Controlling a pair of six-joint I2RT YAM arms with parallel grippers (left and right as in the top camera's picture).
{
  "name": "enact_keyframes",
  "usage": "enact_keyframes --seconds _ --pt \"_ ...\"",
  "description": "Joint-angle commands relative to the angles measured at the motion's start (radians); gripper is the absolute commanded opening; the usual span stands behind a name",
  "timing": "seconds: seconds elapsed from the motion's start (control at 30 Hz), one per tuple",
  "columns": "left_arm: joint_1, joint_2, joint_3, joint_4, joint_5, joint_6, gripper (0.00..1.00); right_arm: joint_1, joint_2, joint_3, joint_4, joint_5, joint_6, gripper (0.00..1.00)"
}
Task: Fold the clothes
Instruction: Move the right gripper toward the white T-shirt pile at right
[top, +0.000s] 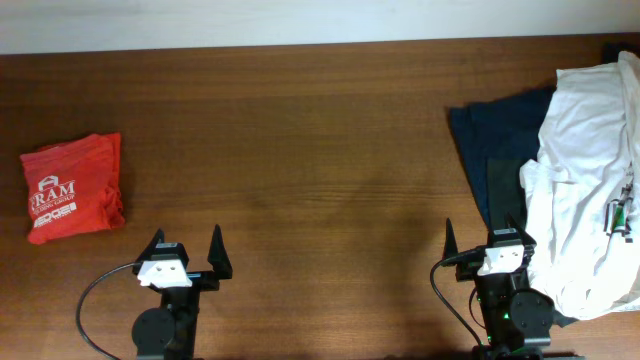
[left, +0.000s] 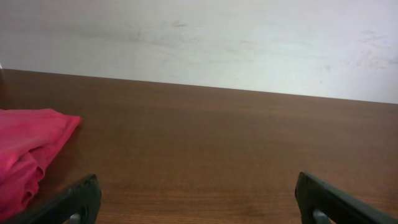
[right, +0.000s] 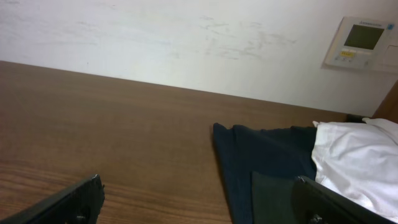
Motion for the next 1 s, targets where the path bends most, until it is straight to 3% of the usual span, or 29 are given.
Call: enact_keyframes --seconds 0.0,0.7,0.77,0.97 --pt "0.004 -0.007 -0.005 -0.001 0.018 0.013 0.99 0.006 -0.002 -0.005 -0.007 0.012 -0.003 0.99" --pt "0.005 -0.007 -0.003 -0.001 0.018 0.013 0.99 0.005 -0.002 -0.002 -0.007 0.020 -0.002 0.99" --pt "0.004 -0.007 0.011 -0.005 0.018 0.013 0.99 0.005 -0.002 0.025 -0.014 0.058 0.074 0.99" --pt "0.005 0.087 0.117 -0.047 0.018 0.013 0.99 0.005 0.079 0.204 -0.214 0.073 0.104 0.99"
